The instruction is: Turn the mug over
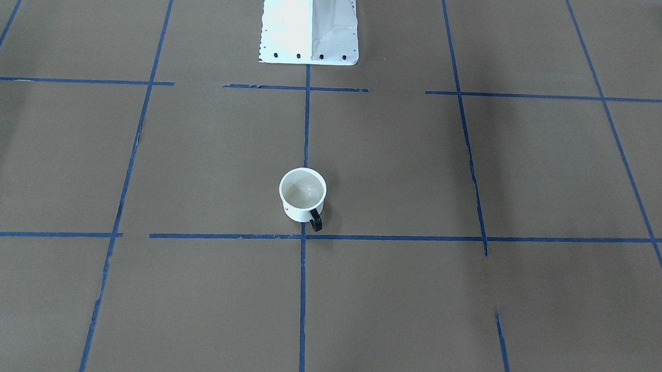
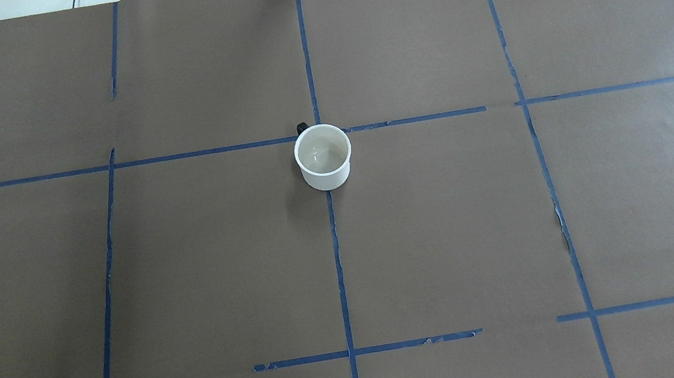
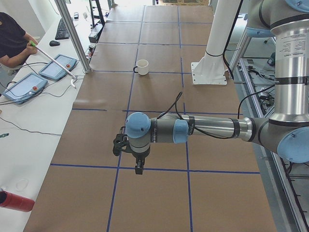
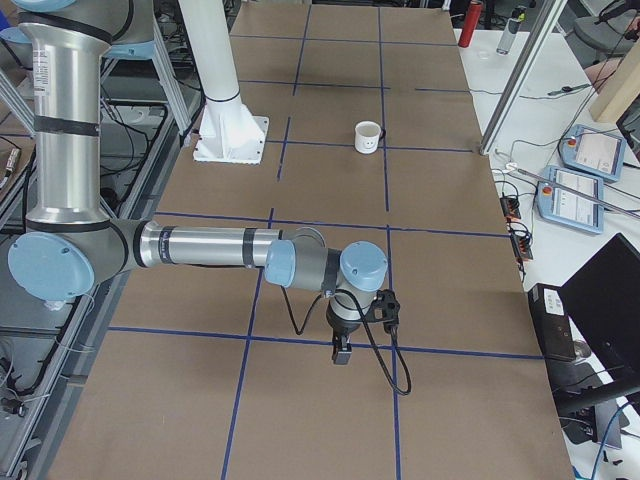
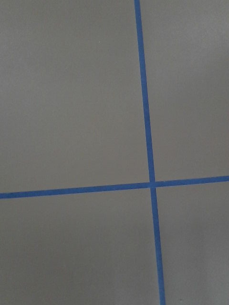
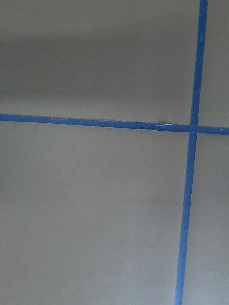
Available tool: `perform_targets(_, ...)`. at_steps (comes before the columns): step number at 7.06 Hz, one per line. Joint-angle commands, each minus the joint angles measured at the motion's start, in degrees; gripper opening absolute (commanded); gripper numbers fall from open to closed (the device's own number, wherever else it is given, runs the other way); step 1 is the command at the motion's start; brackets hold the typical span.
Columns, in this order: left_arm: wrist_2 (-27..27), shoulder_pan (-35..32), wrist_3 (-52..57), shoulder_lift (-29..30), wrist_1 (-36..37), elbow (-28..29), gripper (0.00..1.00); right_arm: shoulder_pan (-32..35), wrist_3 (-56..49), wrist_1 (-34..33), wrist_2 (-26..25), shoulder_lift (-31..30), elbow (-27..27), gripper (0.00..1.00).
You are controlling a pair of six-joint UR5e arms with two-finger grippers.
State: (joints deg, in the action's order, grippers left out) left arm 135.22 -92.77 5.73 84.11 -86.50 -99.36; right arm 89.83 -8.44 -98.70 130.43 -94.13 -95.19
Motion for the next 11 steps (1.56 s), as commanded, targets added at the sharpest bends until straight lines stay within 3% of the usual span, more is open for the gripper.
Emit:
perform_targets(1,-0.2,0.9,-0.1,-0.6,0.0,0.5,1.0,0.0,0.0,0.0,0.0,0.0,0.0,1.0)
perform_targets(11,-0.1,0.7,-0.2,-0.1,1.2,0.8,1.0,0.0,0.0,0.0,0.0,0.0,0.0,1.0)
